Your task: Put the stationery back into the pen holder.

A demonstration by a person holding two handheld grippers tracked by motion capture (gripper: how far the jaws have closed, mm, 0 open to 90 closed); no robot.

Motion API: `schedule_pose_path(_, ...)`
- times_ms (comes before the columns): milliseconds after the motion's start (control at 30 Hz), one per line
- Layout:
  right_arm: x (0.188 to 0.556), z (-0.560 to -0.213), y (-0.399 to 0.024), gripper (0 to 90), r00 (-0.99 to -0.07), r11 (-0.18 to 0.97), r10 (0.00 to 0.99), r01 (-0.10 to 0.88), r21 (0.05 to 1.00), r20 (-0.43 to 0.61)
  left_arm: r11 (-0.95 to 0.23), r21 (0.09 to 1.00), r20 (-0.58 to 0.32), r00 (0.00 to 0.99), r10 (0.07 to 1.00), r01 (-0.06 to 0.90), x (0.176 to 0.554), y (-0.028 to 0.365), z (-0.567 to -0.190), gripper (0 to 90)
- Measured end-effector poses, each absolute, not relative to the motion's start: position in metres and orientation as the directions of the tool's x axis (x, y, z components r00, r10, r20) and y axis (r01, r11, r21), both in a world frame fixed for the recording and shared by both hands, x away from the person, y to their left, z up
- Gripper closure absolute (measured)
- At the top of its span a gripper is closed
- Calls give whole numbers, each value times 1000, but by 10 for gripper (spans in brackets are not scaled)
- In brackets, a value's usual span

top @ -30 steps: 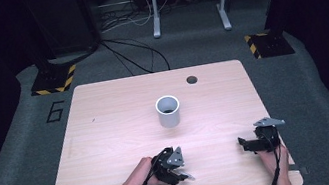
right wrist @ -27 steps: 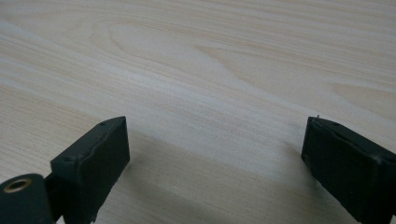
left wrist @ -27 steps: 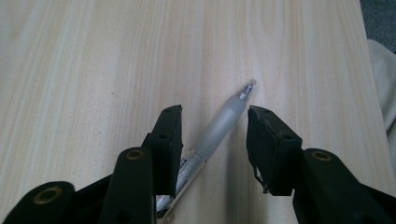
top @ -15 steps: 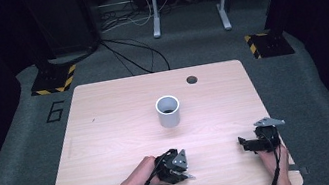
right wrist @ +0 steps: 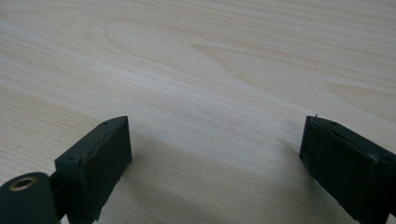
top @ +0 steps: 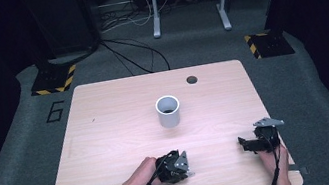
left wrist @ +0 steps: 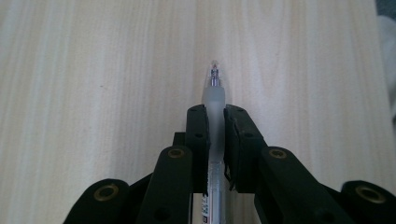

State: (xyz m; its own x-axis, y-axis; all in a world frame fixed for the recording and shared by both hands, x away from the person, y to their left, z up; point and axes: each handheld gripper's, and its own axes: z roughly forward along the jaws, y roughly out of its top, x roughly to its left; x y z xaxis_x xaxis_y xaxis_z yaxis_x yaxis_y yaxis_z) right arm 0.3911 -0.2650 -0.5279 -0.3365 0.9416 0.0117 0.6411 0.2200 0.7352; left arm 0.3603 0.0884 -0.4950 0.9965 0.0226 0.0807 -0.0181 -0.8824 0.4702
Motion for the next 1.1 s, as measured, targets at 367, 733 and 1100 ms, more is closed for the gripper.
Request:
schedule_pose_path(367,391,-528,-265,83,-336,221,942,645,731,12,-807,588,82,990,113,43,365,108,-482,807)
schedule_pose_path(733,391,-528,-264,77,-338,229,941,643,731,2,-755,653,136,971,197,61,371,122,-468,806)
schedule_pose_path(1100,391,-528,-264,76,-339,230,941,641,733,2,-676,730,145,942,304,105,380,143,-453,806)
